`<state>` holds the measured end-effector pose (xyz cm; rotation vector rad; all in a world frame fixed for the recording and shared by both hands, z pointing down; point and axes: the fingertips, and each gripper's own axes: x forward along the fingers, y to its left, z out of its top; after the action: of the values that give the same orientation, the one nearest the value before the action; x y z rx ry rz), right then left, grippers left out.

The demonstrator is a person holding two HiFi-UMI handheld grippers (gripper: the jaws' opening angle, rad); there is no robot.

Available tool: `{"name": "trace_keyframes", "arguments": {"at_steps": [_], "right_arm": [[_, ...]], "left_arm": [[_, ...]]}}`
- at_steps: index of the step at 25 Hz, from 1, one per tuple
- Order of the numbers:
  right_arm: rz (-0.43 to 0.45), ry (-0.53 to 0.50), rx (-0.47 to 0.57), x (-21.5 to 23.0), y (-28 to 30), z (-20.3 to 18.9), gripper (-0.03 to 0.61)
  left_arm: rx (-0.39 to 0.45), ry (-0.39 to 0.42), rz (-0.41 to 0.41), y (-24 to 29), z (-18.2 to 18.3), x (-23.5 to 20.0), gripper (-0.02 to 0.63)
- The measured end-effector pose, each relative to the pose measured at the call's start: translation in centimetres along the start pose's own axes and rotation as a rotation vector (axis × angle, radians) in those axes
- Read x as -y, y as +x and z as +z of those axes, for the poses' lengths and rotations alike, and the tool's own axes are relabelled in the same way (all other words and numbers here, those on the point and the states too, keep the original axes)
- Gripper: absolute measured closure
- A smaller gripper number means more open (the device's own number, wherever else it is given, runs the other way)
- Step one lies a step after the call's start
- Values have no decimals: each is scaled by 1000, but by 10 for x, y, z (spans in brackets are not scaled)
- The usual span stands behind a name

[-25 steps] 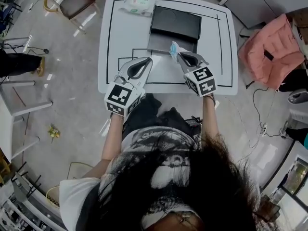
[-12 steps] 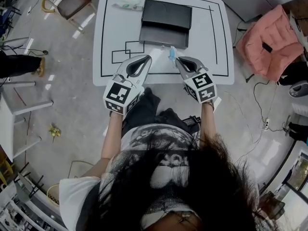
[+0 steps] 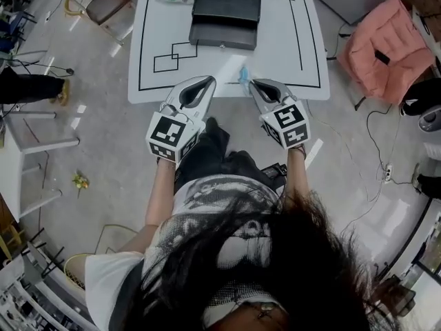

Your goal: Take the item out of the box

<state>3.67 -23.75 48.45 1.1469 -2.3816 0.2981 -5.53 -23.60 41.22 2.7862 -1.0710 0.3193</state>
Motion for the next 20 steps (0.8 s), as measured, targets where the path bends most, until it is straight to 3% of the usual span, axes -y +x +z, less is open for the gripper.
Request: {"name": "trace_keyframes", "arguments": {"at_steps": [11, 20], "right_arm": [[27, -32, 65, -50, -80, -29, 568], [72, -54, 89, -78, -112, -37, 568]], "left_arm": [[16, 16, 25, -52, -12, 96, 614], [14, 20, 48, -73, -12, 137, 614]]}}
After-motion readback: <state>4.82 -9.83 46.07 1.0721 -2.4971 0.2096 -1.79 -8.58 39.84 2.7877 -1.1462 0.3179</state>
